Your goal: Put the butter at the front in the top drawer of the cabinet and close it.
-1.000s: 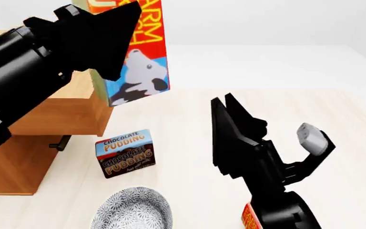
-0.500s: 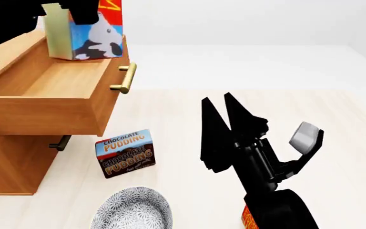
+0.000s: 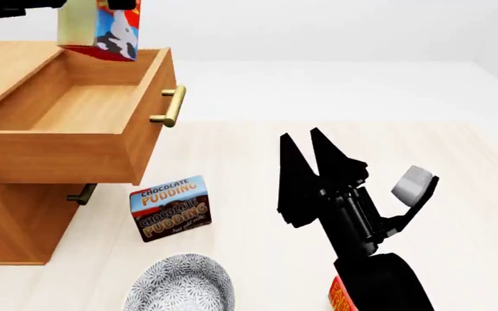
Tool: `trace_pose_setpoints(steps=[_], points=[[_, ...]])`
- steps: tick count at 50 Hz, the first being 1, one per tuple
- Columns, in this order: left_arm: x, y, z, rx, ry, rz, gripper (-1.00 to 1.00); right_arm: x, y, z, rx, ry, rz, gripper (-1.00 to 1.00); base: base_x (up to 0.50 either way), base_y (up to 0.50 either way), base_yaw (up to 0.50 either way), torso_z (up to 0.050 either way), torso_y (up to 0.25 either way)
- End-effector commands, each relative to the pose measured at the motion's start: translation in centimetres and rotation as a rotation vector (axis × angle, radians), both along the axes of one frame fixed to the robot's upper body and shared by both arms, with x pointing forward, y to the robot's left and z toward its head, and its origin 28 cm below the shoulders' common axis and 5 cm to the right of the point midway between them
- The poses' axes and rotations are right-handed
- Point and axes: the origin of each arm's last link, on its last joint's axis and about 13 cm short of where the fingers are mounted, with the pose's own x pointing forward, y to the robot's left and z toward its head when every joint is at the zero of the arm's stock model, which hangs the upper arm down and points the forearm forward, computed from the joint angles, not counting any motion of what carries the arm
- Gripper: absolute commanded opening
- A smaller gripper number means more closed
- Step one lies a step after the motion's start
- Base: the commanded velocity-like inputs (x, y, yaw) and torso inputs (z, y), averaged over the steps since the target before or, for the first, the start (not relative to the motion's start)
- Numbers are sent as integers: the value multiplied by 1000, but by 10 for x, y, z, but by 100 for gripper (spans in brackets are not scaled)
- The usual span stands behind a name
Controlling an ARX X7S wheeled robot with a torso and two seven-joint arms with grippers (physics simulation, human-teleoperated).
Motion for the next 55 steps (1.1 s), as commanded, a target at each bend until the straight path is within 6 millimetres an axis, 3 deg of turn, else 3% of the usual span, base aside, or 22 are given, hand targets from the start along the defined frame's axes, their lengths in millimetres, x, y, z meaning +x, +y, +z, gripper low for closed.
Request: trace_pose_setpoints(steps=[1, 19, 38, 55], points=[[28, 14, 15, 115, 52, 122, -100, 5, -4, -9, -3, 24, -22, 100, 0, 0, 3, 0, 0], [45, 28, -11, 219, 190, 180, -100, 6, -6, -16, -24, 51, -40, 100, 0, 0, 0, 1, 2], [57, 24, -47, 279, 273, 202, -100, 8, -10, -21, -33, 69, -63, 100, 0, 0, 0, 1, 1], [56, 26, -53, 314, 313, 264, -100, 12, -10, -28, -44, 94, -71, 100, 0, 0, 0, 0, 1]])
